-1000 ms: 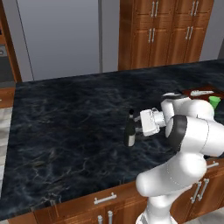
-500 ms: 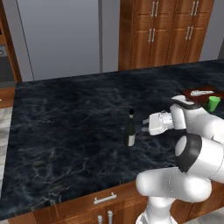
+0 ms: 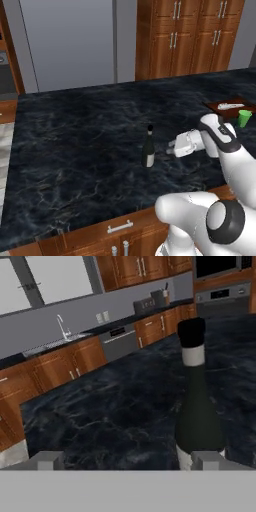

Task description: Place the drinks on the dining counter in a tight cluster.

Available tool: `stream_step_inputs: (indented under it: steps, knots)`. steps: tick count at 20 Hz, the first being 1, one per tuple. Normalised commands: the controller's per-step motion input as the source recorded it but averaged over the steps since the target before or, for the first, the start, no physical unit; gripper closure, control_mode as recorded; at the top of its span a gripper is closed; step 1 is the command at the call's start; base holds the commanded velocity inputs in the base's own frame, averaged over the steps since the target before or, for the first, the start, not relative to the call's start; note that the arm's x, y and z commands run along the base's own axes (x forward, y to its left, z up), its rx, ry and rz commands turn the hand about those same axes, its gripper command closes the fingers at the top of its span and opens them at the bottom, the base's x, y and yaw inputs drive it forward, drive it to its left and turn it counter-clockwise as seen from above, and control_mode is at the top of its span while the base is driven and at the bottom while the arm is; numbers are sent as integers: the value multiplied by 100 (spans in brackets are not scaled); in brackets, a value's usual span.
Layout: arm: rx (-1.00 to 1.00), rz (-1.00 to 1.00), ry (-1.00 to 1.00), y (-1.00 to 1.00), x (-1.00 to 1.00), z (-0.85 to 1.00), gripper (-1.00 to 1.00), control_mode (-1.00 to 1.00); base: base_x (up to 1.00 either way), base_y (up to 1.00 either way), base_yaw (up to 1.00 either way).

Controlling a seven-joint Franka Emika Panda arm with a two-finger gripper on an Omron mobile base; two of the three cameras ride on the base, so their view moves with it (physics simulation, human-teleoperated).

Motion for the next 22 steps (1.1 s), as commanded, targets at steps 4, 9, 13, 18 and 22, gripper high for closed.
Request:
stream_step_inputs:
  steps: [4, 9, 13, 18, 22]
  knots:
    - [0, 0, -1, 7, -48, 3, -100, -100, 0, 0, 0]
    - [0, 1, -3, 1, -27, 0, -100, -100, 0, 0, 0]
    - [0, 0, 0, 0, 0, 0, -100, 100, -9, 0, 0]
    - [0, 0, 0, 0, 0, 0, -100, 100, -67, 1, 17]
    - [0, 0, 0, 0, 0, 0, -100, 100, -35, 30, 70]
